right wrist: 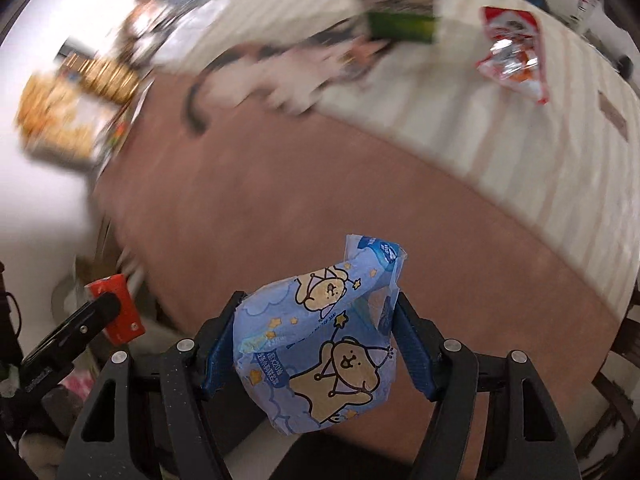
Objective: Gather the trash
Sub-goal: 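Carry carton and snack bag to the white bin and release both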
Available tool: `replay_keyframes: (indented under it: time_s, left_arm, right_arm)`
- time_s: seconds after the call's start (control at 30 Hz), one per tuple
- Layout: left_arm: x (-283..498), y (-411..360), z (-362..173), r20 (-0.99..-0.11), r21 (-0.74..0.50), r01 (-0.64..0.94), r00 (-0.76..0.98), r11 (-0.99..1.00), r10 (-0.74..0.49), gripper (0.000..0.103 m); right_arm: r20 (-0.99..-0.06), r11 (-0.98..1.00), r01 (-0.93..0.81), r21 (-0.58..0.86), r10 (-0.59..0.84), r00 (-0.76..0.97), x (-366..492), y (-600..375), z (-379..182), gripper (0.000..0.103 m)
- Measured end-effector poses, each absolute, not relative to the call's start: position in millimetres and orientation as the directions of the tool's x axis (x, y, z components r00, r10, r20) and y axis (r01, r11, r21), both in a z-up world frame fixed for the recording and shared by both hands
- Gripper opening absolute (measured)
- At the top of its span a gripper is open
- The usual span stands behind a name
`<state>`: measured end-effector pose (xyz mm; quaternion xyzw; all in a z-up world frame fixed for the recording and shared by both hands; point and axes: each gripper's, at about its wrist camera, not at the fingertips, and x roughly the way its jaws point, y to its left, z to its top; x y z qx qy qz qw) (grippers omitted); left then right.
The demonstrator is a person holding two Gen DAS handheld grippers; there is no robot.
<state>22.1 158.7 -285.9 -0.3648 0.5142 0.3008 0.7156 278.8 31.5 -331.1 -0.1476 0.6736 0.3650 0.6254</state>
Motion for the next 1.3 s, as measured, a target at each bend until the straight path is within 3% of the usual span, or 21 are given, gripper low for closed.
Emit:
replay_keyframes:
  time_s: [0.17, 0.3, 0.6, 0.83, 0.9, 1.03, 1.2, 1.3]
  left_arm:
    - [-86, 150, -330, -0.974, -0.198, -0.867, 0.227, 0.456, 0.008, 0.091]
    - [-147, 142, -399, -0.982, -0.188, -0.908, 0.168, 0.373, -0.085, 0.091]
    - [-217, 120, -607, -0.918, -0.268, -0.956, 0.218, 0.116, -0.331, 0.091]
    - [-235, 105, -730, -0.896, -0.229, -0.972, 0.192, 0.046, -0.400, 0.095]
    - [-242, 104, -747, -0.898, -0.209, -0.977, 0.175, 0.040, -0.404, 0.098]
    - [-254, 105, -755, -0.910, -0.172, -0.984, 0.146, 0.035, -0.387, 0.098]
    - [-259, 108, -737, -0.941, -0.111, -0.992, 0.084, 0.065, -0.327, 0.098]
    - [-256, 110, -711, -0.976, -0.019, -0.993, -0.008, 0.120, -0.218, 0.098]
  right_arm:
    - [-0.938, 0.630, -0.695, 0.347, 0.222, -0.267, 169, 29, -357, 0.072]
    - [-0.933, 0.596, -0.723, 0.349, 0.145, -0.331, 95, 31, -409, 0.072]
    - [-0.887, 0.656, -0.667, 0.352, 0.008, -0.461, 30, 29, -610, 0.073]
    - [-0.825, 0.742, -0.556, 0.375, -0.006, -0.565, 24, 36, -760, 0.073]
    - [-0.806, 0.751, -0.537, 0.386, -0.010, -0.593, 21, 40, -788, 0.076]
    - [-0.778, 0.753, -0.512, 0.412, -0.001, -0.628, 18, 48, -816, 0.100]
    - [-0.816, 0.713, -0.588, 0.382, -0.038, -0.576, 17, 54, -810, 0.101]
    - [-0.879, 0.644, -0.700, 0.308, -0.088, -0.468, 13, 57, -791, 0.101]
